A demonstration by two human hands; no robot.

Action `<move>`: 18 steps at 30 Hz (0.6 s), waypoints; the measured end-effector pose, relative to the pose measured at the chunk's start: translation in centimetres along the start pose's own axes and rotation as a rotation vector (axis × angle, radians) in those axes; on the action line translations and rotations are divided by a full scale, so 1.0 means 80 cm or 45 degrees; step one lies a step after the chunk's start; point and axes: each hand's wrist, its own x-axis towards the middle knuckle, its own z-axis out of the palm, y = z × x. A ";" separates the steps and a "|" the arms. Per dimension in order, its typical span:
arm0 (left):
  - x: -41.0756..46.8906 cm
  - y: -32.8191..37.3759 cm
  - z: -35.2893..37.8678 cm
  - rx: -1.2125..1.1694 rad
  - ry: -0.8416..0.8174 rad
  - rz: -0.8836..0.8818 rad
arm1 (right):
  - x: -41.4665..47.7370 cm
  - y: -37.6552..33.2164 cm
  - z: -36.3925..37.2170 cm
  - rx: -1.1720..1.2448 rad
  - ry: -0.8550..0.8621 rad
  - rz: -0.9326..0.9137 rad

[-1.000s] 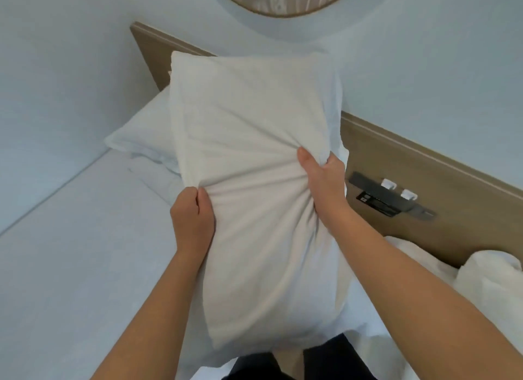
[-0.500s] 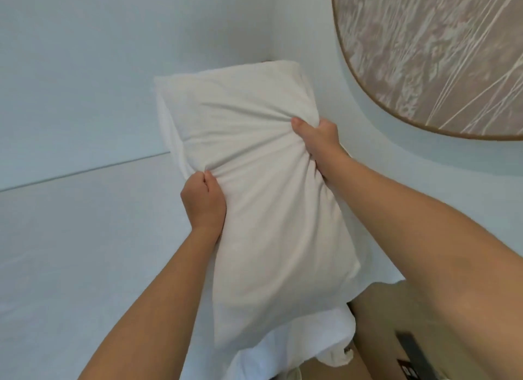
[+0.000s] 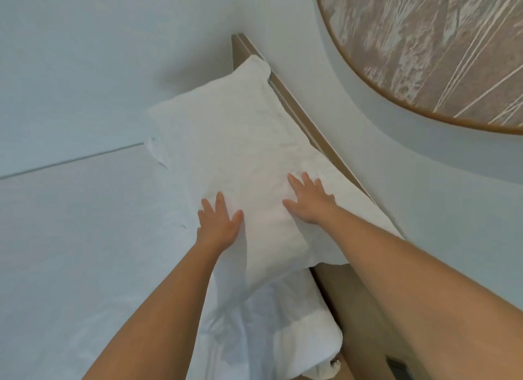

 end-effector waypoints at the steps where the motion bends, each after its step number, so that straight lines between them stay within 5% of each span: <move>1: 0.002 0.003 0.001 0.033 -0.001 0.012 | 0.003 0.002 0.001 0.001 -0.003 -0.004; 4: 0.013 0.013 0.000 0.014 0.043 0.023 | 0.016 0.007 0.006 0.097 0.021 0.095; 9: 0.046 -0.017 0.004 -0.602 0.090 -0.495 | 0.047 0.039 0.032 0.484 0.004 0.362; 13: 0.061 0.015 0.002 -0.402 0.158 -0.148 | 0.059 0.026 0.048 0.496 -0.003 0.299; 18: 0.105 0.042 -0.016 0.183 0.299 0.170 | 0.079 -0.018 0.038 0.087 0.428 -0.100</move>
